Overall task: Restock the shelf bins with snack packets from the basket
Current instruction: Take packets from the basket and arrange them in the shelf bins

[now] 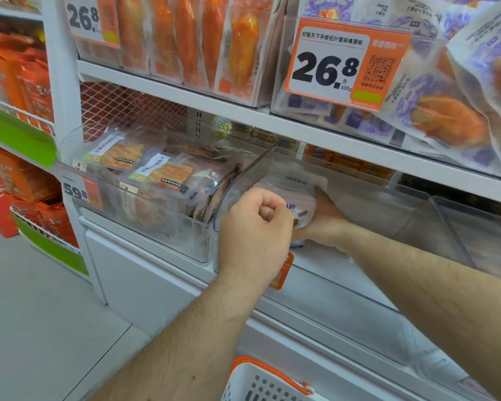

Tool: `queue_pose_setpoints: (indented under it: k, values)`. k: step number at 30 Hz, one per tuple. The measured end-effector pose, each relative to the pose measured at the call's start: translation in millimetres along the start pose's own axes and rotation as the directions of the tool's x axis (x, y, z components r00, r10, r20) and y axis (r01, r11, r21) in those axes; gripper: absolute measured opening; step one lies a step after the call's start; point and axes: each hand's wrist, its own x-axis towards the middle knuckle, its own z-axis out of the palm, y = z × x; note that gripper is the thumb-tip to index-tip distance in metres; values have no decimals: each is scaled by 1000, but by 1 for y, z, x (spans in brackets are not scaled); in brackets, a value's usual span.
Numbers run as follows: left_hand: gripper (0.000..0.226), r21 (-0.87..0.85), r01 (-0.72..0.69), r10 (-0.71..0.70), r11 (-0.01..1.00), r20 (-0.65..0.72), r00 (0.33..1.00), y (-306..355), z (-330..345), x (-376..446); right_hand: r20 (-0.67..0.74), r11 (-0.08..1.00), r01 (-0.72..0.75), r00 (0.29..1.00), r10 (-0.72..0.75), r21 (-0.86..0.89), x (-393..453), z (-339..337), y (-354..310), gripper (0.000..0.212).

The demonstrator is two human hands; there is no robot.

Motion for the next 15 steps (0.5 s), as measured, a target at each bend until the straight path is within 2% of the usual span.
queue_pose_setpoints:
  k: [3,6,11,15]
  values:
    - [19,4,0,0,1000,2,1000,1,-1,-1,-39,995,-65,997,68,79,-10,4,-1,107]
    - [20,12,0,0,1000,1,1000,1,-3,-2,14,973,-162,987,161,164,-17,8,5,83]
    - [22,9,11,-11,1000,-9,1000,3,-4,-3,98,943,-226,973,208,243,-17,19,7,80]
    - [21,-3,25,-25,1000,-23,999,4,-7,-1,131,937,-239,969,211,255,-16,23,1,54]
